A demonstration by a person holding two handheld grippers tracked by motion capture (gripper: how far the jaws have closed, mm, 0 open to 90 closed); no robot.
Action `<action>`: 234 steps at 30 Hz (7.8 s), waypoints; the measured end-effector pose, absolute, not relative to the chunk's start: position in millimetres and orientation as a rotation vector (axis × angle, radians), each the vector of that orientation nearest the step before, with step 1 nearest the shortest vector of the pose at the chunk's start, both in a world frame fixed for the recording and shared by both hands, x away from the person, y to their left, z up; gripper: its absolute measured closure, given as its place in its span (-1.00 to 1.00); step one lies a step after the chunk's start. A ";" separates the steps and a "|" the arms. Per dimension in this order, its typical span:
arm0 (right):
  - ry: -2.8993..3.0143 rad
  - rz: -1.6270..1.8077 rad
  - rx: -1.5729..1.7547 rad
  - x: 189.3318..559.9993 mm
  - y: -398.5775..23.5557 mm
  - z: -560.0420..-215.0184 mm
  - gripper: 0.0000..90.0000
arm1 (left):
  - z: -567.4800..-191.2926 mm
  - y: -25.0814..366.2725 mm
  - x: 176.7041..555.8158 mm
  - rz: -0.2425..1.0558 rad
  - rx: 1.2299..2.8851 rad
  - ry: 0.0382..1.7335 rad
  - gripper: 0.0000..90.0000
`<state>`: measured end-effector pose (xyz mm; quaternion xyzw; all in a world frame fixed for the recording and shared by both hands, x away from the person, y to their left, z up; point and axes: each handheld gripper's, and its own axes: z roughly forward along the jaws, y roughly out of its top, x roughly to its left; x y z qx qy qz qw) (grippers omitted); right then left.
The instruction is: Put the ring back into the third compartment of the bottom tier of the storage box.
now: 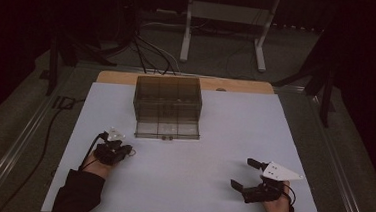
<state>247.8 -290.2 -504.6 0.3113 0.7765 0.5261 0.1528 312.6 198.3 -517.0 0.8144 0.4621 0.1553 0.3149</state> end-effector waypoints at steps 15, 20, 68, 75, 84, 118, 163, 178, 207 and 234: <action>2.219 1.513 0.907 247.9 -291.7 -504.5 -1.00 | -506.9 193.2 307.1 0.443 2.137 1.176 1.00; 2.218 1.511 0.908 248.0 -291.7 -504.7 -1.00 | -501.9 191.9 305.0 0.467 2.136 1.160 1.00; 2.210 1.521 0.921 247.6 -292.6 -504.4 -1.00 | -479.4 165.3 305.3 0.417 2.167 1.016 1.00; 2.208 1.519 0.927 247.8 -292.4 -504.9 -1.00 | -475.7 160.9 306.9 0.419 2.174 1.000 1.00; 2.208 1.521 0.926 247.6 -291.9 -505.0 -1.00 | -470.7 149.6 311.4 0.428 2.187 0.963 1.00; 2.214 1.519 0.914 246.2 -291.4 -504.1 -1.00 | -450.3 126.2 324.7 0.430 2.164 0.882 1.00; 2.214 1.518 0.909 244.8 -292.3 -503.6 -1.00 | -426.7 87.5 362.6 0.408 2.106 0.791 1.00; 2.213 1.520 0.911 244.4 -292.9 -503.5 -1.00 | -427.3 75.5 373.2 0.411 2.075 0.786 1.00; 2.213 1.521 0.911 244.2 -293.4 -503.7 -1.00 | -456.3 63.2 395.6 0.399 2.014 0.867 0.99; 2.223 1.515 0.911 243.7 -292.3 -504.3 -1.00 | -487.1 47.4 405.9 0.353 2.012 0.910 0.99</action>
